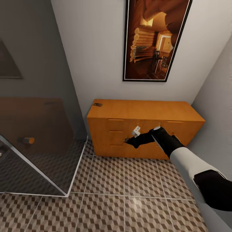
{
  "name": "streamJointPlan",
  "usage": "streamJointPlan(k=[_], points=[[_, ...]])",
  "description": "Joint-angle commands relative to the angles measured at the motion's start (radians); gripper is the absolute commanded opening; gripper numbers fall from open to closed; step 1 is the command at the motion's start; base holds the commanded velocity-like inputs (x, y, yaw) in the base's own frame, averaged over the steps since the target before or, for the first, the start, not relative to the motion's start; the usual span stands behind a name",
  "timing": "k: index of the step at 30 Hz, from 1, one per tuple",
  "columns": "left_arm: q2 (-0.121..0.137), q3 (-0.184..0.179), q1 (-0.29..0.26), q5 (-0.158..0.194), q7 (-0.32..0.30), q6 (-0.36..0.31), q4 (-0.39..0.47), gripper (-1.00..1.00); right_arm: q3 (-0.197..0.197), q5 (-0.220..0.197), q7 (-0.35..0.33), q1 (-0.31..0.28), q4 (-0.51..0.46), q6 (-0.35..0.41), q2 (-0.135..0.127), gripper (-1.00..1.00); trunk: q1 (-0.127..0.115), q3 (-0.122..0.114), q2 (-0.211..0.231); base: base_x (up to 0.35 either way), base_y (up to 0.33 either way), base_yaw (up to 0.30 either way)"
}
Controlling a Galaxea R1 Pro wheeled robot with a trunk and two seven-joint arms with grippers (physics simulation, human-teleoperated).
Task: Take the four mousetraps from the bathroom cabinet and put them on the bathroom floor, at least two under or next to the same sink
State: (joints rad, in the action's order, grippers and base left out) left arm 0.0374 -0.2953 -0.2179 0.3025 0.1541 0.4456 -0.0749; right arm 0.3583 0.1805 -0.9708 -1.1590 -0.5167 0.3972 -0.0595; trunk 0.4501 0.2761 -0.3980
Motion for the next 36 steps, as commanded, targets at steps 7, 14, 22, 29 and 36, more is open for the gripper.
streamJointPlan(k=[7,14,22,29,36], points=[[-0.001,-0.008,-0.001,0.004,0.002,0.005,-0.003,1.00,0.002,0.002,0.000,-0.001,0.222,-0.209,0.010,-1.00,0.000,0.002,-0.002,-0.208,0.000,0.000],[-0.001,-0.008,-0.001,0.004,0.002,0.005,-0.003,1.00,0.003,0.005,0.053,0.024,0.467,-0.497,0.012,-1.00,0.000,0.002,-0.002,-0.026,0.000,0.000],[-0.001,-0.008,-0.001,0.004,0.002,0.005,-0.003,1.00,0.003,0.012,0.204,0.209,0.496,-0.576,0.005,-1.00,0.000,0.002,-0.002,-0.002,0.000,0.000],[-0.001,-0.008,-0.001,0.004,0.002,0.006,-0.003,1.00,0.003,0.006,0.426,0.340,0.499,-0.674,0.001,-1.00,0.000,0.002,-0.002,0.000,0.000,0.000],[0.002,-0.006,-0.001,0.004,0.004,0.008,0.003,1.00,0.000,-0.087,0.668,0.447,0.500,-0.774,0.003,-1.00,0.000,0.002,-0.002,0.000,0.000,0.000]])
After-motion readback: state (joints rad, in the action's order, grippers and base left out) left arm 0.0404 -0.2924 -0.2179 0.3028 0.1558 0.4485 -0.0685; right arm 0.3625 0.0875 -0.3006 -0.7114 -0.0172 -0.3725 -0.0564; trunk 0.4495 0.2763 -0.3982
